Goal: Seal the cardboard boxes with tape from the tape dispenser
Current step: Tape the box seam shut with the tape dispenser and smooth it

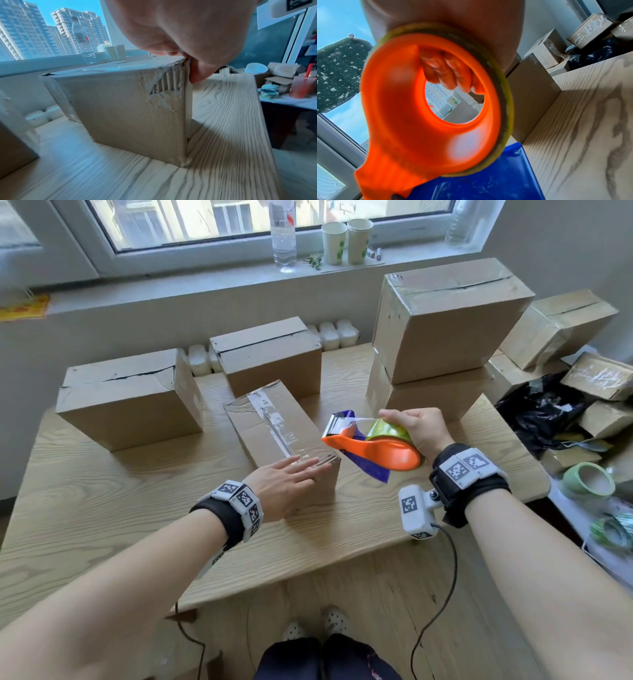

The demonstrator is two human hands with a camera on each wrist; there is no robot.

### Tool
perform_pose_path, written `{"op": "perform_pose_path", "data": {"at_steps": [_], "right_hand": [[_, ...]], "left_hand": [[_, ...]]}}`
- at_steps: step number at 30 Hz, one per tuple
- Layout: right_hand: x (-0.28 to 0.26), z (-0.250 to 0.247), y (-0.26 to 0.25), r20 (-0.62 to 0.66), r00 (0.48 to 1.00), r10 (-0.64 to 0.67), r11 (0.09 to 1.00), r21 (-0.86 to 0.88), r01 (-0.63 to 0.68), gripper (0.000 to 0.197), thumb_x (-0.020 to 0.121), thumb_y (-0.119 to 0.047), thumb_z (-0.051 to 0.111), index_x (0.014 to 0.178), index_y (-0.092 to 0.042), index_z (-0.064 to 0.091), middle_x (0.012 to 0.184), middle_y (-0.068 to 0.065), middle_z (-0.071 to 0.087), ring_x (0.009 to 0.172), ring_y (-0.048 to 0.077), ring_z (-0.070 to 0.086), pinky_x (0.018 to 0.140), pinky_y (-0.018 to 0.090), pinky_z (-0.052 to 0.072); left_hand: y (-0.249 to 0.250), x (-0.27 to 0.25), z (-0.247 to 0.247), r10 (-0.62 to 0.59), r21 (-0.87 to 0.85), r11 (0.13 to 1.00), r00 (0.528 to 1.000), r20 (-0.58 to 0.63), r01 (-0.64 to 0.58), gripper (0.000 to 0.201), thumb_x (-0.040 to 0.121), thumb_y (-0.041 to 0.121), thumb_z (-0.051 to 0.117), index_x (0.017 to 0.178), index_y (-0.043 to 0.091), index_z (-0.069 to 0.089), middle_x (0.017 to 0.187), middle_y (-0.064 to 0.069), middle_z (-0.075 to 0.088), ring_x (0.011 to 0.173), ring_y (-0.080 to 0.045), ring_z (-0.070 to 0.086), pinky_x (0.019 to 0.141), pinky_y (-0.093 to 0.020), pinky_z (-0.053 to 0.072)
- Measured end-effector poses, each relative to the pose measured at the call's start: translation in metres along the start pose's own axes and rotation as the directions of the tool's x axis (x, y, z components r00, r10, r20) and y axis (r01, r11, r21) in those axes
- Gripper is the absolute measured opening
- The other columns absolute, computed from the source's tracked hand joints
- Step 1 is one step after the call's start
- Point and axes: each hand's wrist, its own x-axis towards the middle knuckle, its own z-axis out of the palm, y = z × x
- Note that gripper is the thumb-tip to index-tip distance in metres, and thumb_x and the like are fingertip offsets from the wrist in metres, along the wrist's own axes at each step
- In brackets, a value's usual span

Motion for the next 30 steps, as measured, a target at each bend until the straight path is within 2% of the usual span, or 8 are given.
{"op": "perform_pose_path", "data": {"at_steps": [4,7,10,13,15,17,22,30], "right_hand": [[-0.005,0.008,-0.005,0.037,0.999,0.008,1.0,0.002,-0.008,0.048,0.075,-0.033,0.077,0.079,0.014,0.065,0.068,0.015,0.056,0.06,0.023,0.051,0.056,0.03,0.041],[-0.009,0.016,-0.011,0.071,0.997,0.0,1.0,-0.027,0.002,0.034,0.076,-0.031,0.076,0.061,-0.003,0.065,0.058,0.007,0.059,0.051,0.016,0.054,0.05,0.025,0.043],[-0.013,0.024,-0.015,0.118,0.993,-0.03,0.997,-0.071,0.038,0.043,0.078,-0.027,0.075,0.039,-0.019,0.062,0.043,-0.009,0.056,0.04,0.004,0.051,0.043,0.018,0.041],[-0.017,0.032,-0.027,0.174,0.98,-0.1,0.976,-0.176,0.13,0.046,0.079,-0.029,0.074,0.039,-0.015,0.056,0.044,-0.006,0.052,0.04,0.007,0.049,0.043,0.018,0.038],[-0.018,0.039,-0.038,0.224,0.965,-0.139,0.945,-0.26,0.196,0.041,0.079,-0.035,0.074,0.053,-0.009,0.056,0.053,0.004,0.051,0.049,0.013,0.049,0.047,0.022,0.038],[-0.018,0.047,-0.047,0.273,0.947,-0.172,0.916,-0.31,0.255,0.045,0.078,-0.038,0.074,0.05,-0.012,0.051,0.051,0.002,0.046,0.049,0.014,0.046,0.048,0.024,0.037],[-0.02,0.059,-0.069,0.331,0.911,-0.248,0.827,-0.418,0.377,0.049,0.076,-0.042,0.075,0.046,-0.015,0.048,0.046,-0.002,0.043,0.047,0.013,0.041,0.049,0.024,0.034],[-0.022,0.059,-0.082,0.323,0.895,-0.307,0.733,-0.519,0.439,0.052,0.077,-0.04,0.074,0.043,-0.019,0.041,0.045,-0.006,0.039,0.046,0.009,0.038,0.049,0.023,0.032]], "left_hand": [[-0.006,-0.028,0.001,-0.046,0.054,0.998,0.998,0.034,0.044,0.045,0.087,0.012,0.046,0.132,0.014,0.046,0.158,0.004,-0.003,0.146,-0.014,0.0,0.117,-0.03,-0.005],[-0.009,-0.05,0.002,-0.135,0.124,0.984,0.99,0.051,0.128,0.043,0.088,0.013,0.046,0.131,0.015,0.048,0.158,0.001,0.002,0.145,-0.014,-0.001,0.115,-0.033,-0.008],[-0.01,-0.061,-0.003,-0.157,0.16,0.975,0.988,-0.004,0.156,0.05,0.073,0.01,0.065,0.123,0.014,0.057,0.152,-0.006,0.028,0.142,-0.02,0.02,0.114,-0.043,0.01],[-0.012,-0.056,-0.018,-0.281,-0.022,0.959,0.94,-0.195,0.282,0.065,0.077,0.0,0.06,0.139,0.013,0.042,0.152,-0.01,0.029,0.141,-0.023,0.021,0.115,-0.039,0.012],[-0.013,-0.045,-0.039,-0.453,-0.301,0.877,0.854,-0.257,0.375,0.061,0.09,-0.003,0.045,0.144,0.02,0.031,0.156,-0.005,0.018,0.145,-0.016,0.009,0.117,-0.028,0.004],[-0.014,-0.031,-0.057,-0.541,-0.524,0.775,0.799,-0.262,0.353,0.049,0.096,0.001,0.039,0.14,0.023,0.038,0.156,-0.002,0.02,0.145,-0.012,0.01,0.113,-0.022,0.006],[-0.017,-0.012,-0.085,-0.498,-0.632,0.717,0.85,-0.169,0.294,0.024,0.097,0.01,0.047,0.114,0.012,0.063,0.152,-0.007,0.029,0.144,-0.015,0.013,0.112,-0.024,0.012],[-0.024,-0.014,-0.104,-0.527,-0.662,0.687,0.833,-0.169,0.3,0.013,0.092,0.014,0.057,0.097,0.003,0.062,0.132,-0.011,0.052,0.137,-0.018,0.031,0.103,-0.02,0.02]]}}
